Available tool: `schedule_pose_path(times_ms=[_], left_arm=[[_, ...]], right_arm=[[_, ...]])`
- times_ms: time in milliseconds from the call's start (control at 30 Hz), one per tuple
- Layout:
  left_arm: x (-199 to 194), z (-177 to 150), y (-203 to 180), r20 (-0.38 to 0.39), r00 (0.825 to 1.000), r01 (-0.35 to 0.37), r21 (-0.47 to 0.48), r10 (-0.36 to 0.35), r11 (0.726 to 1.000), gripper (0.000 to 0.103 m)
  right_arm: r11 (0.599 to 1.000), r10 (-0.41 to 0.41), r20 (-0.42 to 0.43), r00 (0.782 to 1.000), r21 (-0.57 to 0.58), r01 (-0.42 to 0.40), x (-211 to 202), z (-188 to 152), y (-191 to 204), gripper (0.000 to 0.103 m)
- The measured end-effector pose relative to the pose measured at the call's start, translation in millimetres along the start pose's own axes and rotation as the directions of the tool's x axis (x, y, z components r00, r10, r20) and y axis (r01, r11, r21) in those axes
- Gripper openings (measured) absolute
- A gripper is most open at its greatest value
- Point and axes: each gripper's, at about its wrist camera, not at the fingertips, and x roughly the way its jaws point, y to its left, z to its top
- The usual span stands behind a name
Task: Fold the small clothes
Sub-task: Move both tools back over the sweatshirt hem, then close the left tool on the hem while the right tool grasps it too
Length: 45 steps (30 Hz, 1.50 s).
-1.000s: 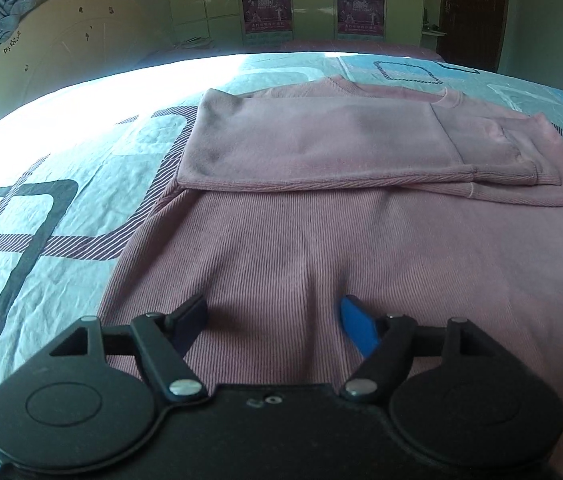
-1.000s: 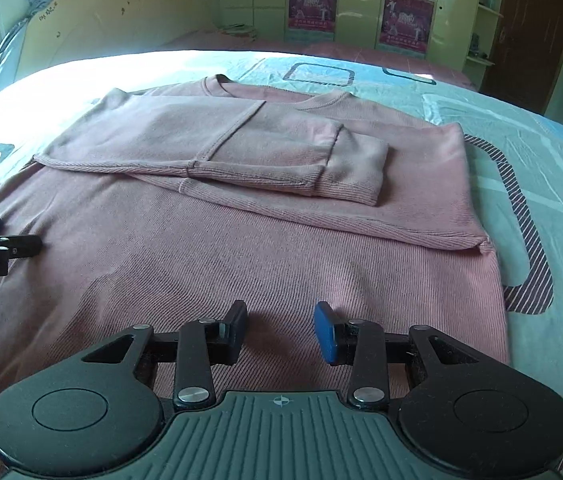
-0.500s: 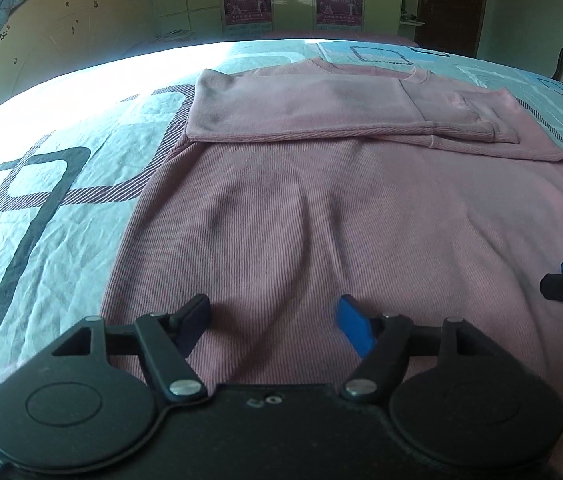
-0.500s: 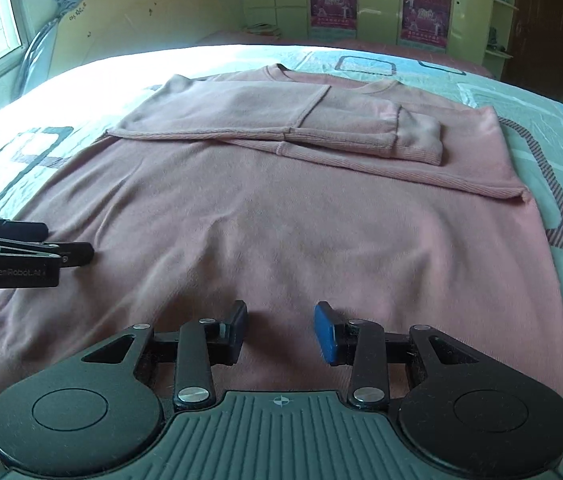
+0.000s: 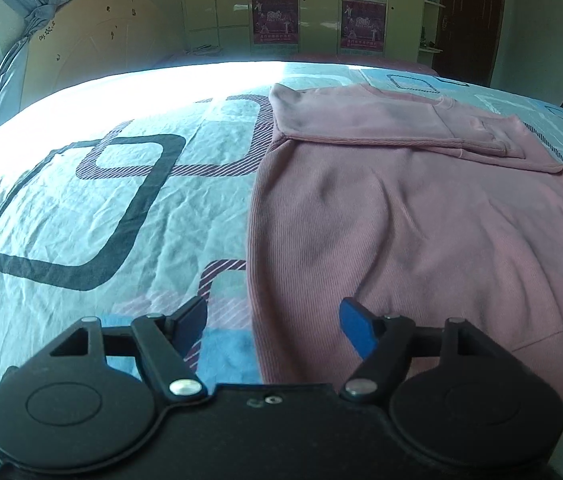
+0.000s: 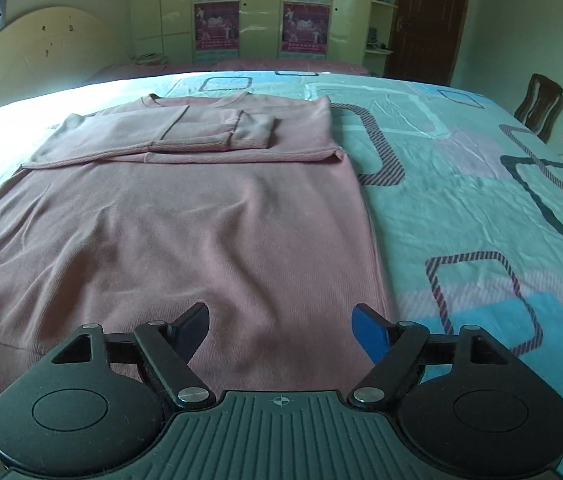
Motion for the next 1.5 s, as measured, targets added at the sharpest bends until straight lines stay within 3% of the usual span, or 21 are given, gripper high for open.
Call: schedule_pose_path(times_ms=[167, 267, 433, 533, 567, 633, 700, 833, 1067, 1233, 1500], left_arm=[[1.8, -18.0, 18.4, -0.083, 0.994, 0.071, -0.081, -0.078, 0.994, 0.057], [-1.2, -25.5, 21.7, -0.1, 0.987, 0.112, -0.122, -0.125, 0.986, 0.057], [-0.4, -24.7, 19.6, -0.148, 0.967, 0.188, -0.143, -0.208, 0.972, 0.056], [0.2, -24.9, 14.2, -0.153, 0.961, 0.215, -0.119, -0.232, 0.969, 0.043], [0.8, -23.9, 13.7, -0.154, 0.957, 0.228, -0.119, -0.245, 0.966, 0.034], [2.5, -20.0, 13.8, -0.162, 0.943, 0.269, -0.143, -0.29, 0.953, 0.013], [1.8, -15.0, 12.7, -0.151, 0.943, 0.276, -0.143, -0.296, 0.951, 0.007], [-4.0, 1.6, 17.4, -0.1, 0.935, 0.318, -0.187, -0.34, 0.93, 0.006], [-6.7, 64.9, 19.9, 0.051, 0.918, 0.393, -0.254, -0.394, 0.884, 0.006], [13.7, 124.1, 13.8, 0.15, 0.921, 0.387, -0.258, -0.359, 0.885, 0.006], [89.6, 212.0, 5.7, 0.166, 0.934, 0.353, -0.321, -0.315, 0.879, 0.006]], right_arm=[[0.997, -0.053, -0.031, 0.998, 0.056, 0.055, -8.1, -18.1, -11.5, 0.078], [0.992, -0.069, -0.056, 0.996, 0.102, 0.075, -10.2, -27.1, -20.3, 0.078], [0.984, -0.014, -0.099, 0.995, 0.175, 0.032, -11.5, -41.5, -27.0, 0.075], [0.978, 0.021, -0.111, 0.994, 0.21, 0.003, -13.8, -42.1, -28.9, 0.05], [0.977, 0.029, -0.117, 0.993, 0.214, -0.003, -14.0, -41.1, -29.8, 0.046], [0.971, 0.065, -0.131, 0.989, 0.238, -0.032, -13.8, -38.9, -33.8, 0.021], [0.961, 0.111, -0.143, 0.984, 0.267, -0.07, -13.6, -34.9, -38.5, 0.012], [0.956, 0.148, -0.107, 0.983, 0.271, -0.115, -21.1, -22.0, -39.3, 0.011], [0.919, 0.241, 0.031, 0.97, 0.315, -0.238, -27.1, 38.2, -48.4, 0.011], [0.904, 0.254, 0.11, 0.961, 0.326, -0.276, -3.8, 100.2, -57.7, 0.011], [0.878, 0.256, 0.143, 0.956, 0.379, -0.291, 83.8, 203.0, -77.8, 0.011]])
